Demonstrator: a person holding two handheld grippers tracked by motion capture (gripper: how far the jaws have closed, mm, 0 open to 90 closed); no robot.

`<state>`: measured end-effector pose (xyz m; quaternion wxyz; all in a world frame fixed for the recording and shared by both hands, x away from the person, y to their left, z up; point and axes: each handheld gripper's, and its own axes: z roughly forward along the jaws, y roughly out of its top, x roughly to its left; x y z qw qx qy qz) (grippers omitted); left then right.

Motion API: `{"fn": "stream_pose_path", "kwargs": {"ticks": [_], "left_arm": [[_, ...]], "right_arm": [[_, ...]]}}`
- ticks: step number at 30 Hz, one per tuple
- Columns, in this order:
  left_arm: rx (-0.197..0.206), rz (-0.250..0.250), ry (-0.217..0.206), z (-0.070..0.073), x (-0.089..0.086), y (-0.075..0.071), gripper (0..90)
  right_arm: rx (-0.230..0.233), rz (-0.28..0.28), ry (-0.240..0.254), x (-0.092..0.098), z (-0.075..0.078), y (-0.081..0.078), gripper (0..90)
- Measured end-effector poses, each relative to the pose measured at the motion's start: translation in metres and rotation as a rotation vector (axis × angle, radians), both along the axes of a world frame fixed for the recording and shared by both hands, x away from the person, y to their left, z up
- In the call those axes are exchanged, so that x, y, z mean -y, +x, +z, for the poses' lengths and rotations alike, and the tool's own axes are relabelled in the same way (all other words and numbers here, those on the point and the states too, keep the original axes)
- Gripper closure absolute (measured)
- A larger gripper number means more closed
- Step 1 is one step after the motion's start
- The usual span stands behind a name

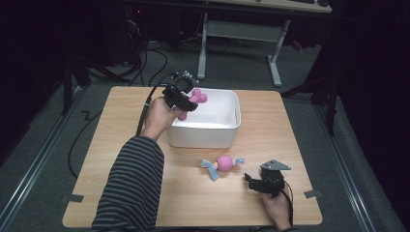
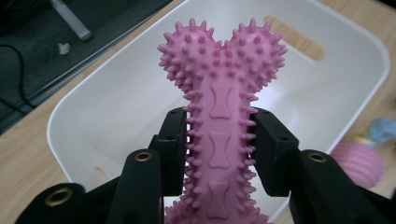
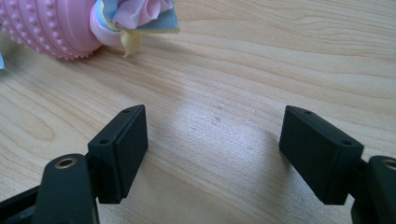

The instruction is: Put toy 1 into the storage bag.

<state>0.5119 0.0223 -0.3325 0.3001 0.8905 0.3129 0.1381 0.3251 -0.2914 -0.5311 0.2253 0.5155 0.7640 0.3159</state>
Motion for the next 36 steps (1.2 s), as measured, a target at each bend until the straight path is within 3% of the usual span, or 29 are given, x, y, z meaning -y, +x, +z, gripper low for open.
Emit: {"fn": "stream_pose_path", "kwargs": {"ticks": [18,36], "left_arm": [[-0.076,0.007,0.049,-0.038,0.016,0.018,58.6],[-0.125,0.010,0.027,-0.060,0.015,0.016,57.8]], "right_arm": [[-0.001,0.000,0.000,0.000,0.000,0.000,23.7],[-0.001,0.000,0.000,0.000,0.000,0.000,23.7]]}}
